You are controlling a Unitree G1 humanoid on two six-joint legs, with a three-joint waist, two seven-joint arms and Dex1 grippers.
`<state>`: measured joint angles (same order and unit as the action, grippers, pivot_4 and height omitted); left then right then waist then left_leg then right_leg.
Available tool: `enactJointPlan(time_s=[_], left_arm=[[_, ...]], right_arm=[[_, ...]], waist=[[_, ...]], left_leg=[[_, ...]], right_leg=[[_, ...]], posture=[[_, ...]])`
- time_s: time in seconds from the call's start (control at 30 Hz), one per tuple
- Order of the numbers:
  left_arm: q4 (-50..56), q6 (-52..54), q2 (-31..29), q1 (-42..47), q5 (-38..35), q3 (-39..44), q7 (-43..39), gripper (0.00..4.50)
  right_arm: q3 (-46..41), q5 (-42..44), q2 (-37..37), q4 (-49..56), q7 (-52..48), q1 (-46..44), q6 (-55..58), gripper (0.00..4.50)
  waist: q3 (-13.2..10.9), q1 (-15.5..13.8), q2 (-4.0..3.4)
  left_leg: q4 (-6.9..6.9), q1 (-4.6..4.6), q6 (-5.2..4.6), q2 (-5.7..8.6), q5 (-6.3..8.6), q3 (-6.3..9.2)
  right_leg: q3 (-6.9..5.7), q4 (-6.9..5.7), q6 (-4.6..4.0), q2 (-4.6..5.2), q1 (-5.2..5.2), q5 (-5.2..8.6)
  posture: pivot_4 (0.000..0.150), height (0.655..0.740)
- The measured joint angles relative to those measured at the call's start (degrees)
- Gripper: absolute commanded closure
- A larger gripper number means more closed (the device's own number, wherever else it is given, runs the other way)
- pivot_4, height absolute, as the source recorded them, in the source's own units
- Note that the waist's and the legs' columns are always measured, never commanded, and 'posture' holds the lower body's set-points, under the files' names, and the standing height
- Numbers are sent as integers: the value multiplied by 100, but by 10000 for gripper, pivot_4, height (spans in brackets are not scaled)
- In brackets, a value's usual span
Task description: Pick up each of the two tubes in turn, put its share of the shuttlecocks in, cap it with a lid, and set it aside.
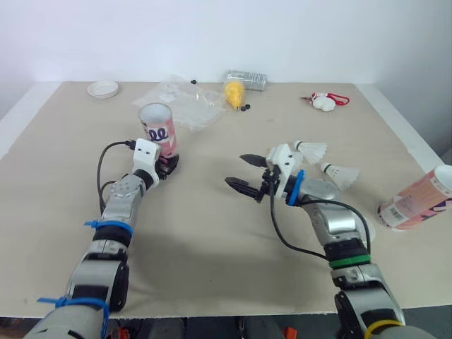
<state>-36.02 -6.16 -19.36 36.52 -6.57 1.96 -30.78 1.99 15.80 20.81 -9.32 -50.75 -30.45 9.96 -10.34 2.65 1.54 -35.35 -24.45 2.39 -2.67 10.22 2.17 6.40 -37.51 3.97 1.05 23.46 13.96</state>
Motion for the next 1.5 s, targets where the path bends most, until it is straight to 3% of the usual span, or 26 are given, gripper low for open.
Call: enactJointPlan(time_s=[0.1, 0.23, 0.53, 0.87, 1.5], left_arm=[[1575, 260, -368, -808, -75, -380, -795, 14526], [2828, 628, -815, -1295, -309, -694, -1662, 14526], [3511, 1058, -1516, -739, -475, -1643, -3670, 14526], [3420, 1530, -1812, -2, -34, -2487, -4841, 14526], [3365, 1761, -1684, 178, 204, -2498, -4811, 14526]], right_arm=[[-215, 99, 159, 901, 376, 586, 462, 0], [-416, 289, 226, 2043, 915, 1294, 1180, 0], [-763, 554, 199, 3334, 2087, 1847, 2277, 0], [-754, 524, 104, 3182, 2439, 1886, 2226, 0], [-649, -262, -250, 455, 3061, 327, 1638, 0]], waist=[[0, -4, -1], [1, -1, -1], [1, 5, -1], [1, 6, -1], [1, 11, -1]], left_leg=[[0, -1, 2, 0, 1, 0], [-3, 6, 2, -2, 1, 1], [-13, 15, -13, -4, -25, -6], [-5, 7, -22, -5, -19, -4], [-10, 7, -29, -6, -23, -4]], right_leg=[[-2, 0, -2, 2, 0, 2], [-3, -1, 4, 1, -6, 12], [-2, 0, -4, 1, -8, 12], [-1, 0, 21, -4, -3, 20], [-1, -1, 24, -4, -5, 5]], posture=[[1500, 7400], [1500, 7400], [1500, 7400], [1500, 7400], [1500, 7400]])
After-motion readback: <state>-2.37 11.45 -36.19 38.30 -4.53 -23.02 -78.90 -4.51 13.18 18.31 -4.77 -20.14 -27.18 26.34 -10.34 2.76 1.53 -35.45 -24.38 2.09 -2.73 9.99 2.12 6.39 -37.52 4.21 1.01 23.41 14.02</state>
